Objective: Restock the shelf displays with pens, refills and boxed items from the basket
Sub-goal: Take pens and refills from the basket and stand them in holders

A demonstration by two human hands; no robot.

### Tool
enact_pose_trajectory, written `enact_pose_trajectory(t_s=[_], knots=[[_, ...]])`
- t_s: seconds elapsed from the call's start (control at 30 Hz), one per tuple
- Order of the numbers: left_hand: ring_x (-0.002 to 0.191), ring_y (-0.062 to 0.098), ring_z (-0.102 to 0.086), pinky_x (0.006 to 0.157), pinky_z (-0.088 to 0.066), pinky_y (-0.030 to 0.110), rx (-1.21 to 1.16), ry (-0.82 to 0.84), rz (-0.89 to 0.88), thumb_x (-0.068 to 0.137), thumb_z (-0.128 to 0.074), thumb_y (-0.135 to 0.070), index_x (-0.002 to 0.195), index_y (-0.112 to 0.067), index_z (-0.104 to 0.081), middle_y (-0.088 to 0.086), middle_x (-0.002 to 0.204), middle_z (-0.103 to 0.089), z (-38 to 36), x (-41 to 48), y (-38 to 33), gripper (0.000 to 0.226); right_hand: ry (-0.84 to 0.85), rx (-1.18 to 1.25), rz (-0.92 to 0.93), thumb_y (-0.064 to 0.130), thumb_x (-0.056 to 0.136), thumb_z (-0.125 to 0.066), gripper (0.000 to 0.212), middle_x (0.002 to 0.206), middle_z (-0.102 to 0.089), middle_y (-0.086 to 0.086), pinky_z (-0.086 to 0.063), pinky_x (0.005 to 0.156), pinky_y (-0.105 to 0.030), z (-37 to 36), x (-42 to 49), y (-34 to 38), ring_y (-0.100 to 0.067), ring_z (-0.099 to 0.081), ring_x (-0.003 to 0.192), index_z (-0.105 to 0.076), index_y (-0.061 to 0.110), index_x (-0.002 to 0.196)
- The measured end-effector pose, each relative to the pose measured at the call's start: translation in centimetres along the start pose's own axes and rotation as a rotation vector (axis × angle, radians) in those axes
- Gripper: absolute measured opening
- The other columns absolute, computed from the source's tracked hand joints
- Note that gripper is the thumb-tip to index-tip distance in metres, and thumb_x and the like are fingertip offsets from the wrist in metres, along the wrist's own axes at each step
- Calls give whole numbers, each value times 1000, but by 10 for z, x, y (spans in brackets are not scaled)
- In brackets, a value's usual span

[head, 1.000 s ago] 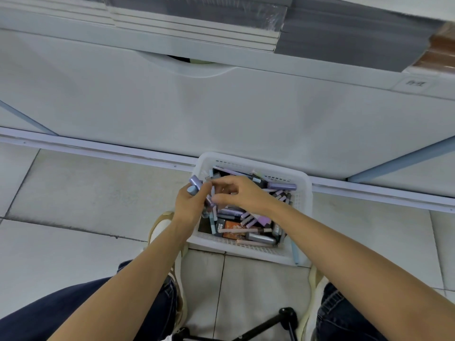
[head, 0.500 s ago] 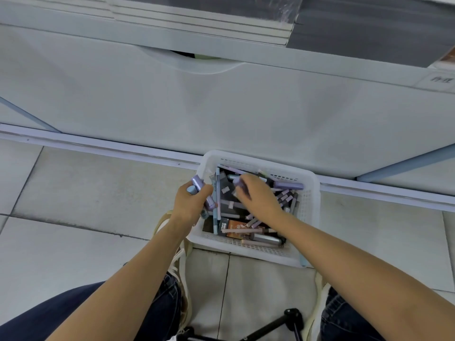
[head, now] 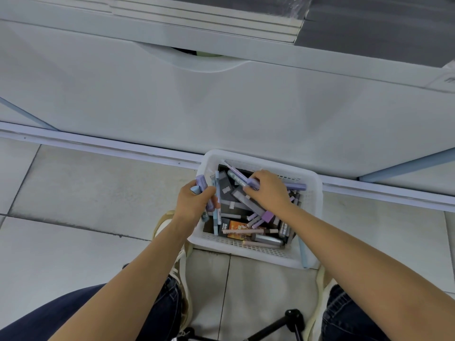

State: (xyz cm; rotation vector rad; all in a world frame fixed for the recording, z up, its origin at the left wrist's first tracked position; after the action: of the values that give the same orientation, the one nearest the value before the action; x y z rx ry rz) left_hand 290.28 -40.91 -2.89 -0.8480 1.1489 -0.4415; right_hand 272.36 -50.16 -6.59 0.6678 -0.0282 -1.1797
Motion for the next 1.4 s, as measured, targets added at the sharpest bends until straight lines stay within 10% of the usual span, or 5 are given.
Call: enact_pose_trajectory(t_s=[0.37,0.57,0.83,0.93,1.4], knots=[[60,20,-66,64,-58,33,-230,0,137,90,-67,-19,82,-10,-66,13,70,-69,-32,-12,-1,13,511,682,-52,26,94,-63,9,55,-62,16,-52,51,-22,27,-39,12,-1,-59,47,-62,17,95],[53,11,-66,52,-54,22,-202,-50,-10,89,-69,-15,78,-10,-66,10,70,-67,-24,-16,-19,12,336,408,10,53,81,-69,62,131,-51,11,-43,99,-31,40,-44,6,-8,-51,117,-50,27,134],[54,13,-60,54,-53,24,-216,34,-264,88,-71,-19,81,-13,-69,4,65,-68,-23,-58,-104,8,164,639,197,25,88,-70,24,94,-72,5,-54,74,-25,119,-49,65,-8,-67,81,-70,15,110],[50,12,-60,51,-51,21,-279,49,-393,88,-69,-24,86,-15,-69,-1,60,-67,-15,-84,-145,9,172,731,254,24,93,-65,17,77,-64,1,-30,45,-19,168,-60,90,-5,-36,47,-70,17,107],[47,12,-57,52,-51,23,-246,280,-759,88,-68,-25,83,-17,-67,-2,63,-66,-5,-233,-303,9,-276,796,584,19,94,-62,24,51,-37,11,-21,40,-18,364,-167,185,-7,-21,42,-66,7,114]])
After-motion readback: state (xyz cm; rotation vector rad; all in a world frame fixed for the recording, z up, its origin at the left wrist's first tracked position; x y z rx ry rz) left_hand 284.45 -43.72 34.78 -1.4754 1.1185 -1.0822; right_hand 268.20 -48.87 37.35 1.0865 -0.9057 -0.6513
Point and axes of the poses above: each hand's wrist, its own x-axis towards the middle knuckle, its own z-axis out of the back of the hand, y = z × x, the point moved 2 cm from there along x, towards the middle knuckle
